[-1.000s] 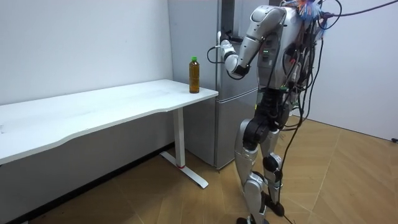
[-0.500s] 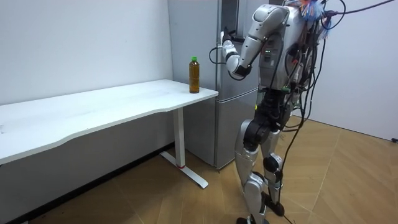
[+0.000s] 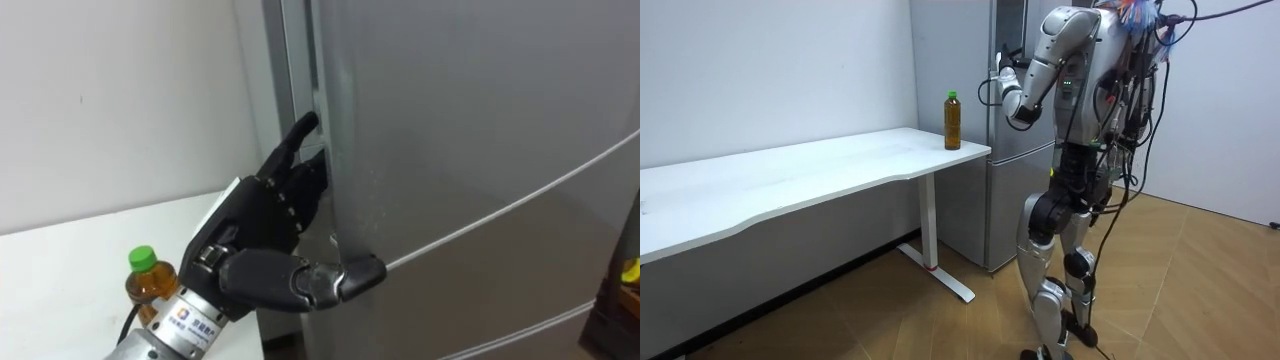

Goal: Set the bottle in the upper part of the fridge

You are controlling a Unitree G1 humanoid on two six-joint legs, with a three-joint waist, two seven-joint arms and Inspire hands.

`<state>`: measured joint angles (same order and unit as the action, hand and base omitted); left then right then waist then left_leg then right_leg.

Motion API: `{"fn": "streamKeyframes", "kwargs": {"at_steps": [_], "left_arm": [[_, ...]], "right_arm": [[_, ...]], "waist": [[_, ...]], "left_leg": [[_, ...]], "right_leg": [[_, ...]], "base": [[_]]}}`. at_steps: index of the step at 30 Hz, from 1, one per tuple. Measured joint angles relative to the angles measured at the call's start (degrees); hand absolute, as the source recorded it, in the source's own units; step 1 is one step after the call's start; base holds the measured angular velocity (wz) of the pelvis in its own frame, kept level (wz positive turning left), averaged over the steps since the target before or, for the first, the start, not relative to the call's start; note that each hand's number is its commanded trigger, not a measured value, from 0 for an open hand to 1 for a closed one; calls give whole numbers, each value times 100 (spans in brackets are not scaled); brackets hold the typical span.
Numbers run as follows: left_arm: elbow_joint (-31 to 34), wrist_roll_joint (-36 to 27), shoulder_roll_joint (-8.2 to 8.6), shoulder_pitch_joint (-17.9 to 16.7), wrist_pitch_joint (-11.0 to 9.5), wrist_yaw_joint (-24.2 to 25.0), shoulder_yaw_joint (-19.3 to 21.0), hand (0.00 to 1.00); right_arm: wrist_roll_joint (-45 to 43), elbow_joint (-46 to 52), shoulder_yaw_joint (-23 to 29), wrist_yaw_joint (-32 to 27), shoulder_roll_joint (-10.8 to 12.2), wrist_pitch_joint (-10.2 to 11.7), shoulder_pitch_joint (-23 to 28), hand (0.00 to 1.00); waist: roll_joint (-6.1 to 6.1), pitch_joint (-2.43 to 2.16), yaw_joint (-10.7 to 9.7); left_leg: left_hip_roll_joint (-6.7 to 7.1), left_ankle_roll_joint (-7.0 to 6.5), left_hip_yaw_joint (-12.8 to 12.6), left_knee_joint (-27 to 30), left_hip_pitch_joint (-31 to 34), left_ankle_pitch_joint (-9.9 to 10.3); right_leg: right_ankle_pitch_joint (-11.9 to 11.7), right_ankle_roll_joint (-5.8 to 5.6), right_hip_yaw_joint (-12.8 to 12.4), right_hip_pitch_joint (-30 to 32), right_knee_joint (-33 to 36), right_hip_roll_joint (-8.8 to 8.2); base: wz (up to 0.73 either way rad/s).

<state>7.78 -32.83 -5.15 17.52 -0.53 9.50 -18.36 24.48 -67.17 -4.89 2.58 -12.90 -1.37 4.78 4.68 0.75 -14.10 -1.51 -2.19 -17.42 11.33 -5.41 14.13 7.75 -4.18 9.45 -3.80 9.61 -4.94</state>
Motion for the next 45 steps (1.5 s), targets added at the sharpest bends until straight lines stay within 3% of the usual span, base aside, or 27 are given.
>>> {"fn": "streamKeyframes", "kwargs": {"at_steps": [7,18,28,31,33,36,40,43,45], "left_arm": [[-101,-312,0,-38,-156,0,0,0],[-206,-603,0,-98,-223,0,-98,0],[-198,-652,-1,-73,-231,183,-538,0],[-224,-644,-1,-9,21,370,-813,0],[-225,-650,27,122,91,594,-966,0],[-344,-646,9,571,294,1152,-1307,0],[-366,-478,-2,696,559,1515,-1472,0],[-508,-226,-13,729,785,1711,-1499,0],[-506,-225,-108,729,815,1778,-1495,0]], "right_arm": [[-230,13,66,5,-99,-10,121,0],[-264,61,65,13,-97,-8,136,0],[-231,78,48,16,-83,-5,56,0],[-230,89,46,78,-77,0,44,0],[-221,88,42,79,-80,-1,44,0],[-225,88,43,142,-79,0,14,0],[-230,80,50,149,-78,-1,-34,0],[-214,20,53,178,-81,-5,-32,0],[-214,-38,53,185,-81,-5,-38,0]], "waist": [[65,-5,-15],[91,-4,-97],[101,-15,-188],[86,-4,-417],[126,-29,-467],[167,-15,-615],[237,12,-765],[234,20,-782],[221,29,-758]], "left_leg": [[-1,-25,-312,-47,-32,15],[-8,-84,-568,-75,-147,51],[-16,-138,-921,-100,-195,84],[-18,-143,-960,-97,-183,92],[-36,-131,-1049,-96,-149,99],[-114,-69,-1125,-56,-142,133],[-186,-1,-1243,-45,-143,160],[-202,41,-1226,-63,-137,137],[-211,64,-1211,-73,-140,121]], "right_leg": [[-70,-22,-153,96,-2,-3],[-158,-40,-161,99,1,-3],[-295,-51,-160,167,10,7],[-298,-52,-164,203,11,10],[-298,-52,-192,279,16,29],[-307,-21,-249,315,12,107],[-293,45,-343,370,32,186],[-263,97,-379,396,35,223],[-237,118,-378,403,26,240]], "base": [[-15],[-11],[-20],[-13],[-24],[-19],[-20],[-7],[3]]}}
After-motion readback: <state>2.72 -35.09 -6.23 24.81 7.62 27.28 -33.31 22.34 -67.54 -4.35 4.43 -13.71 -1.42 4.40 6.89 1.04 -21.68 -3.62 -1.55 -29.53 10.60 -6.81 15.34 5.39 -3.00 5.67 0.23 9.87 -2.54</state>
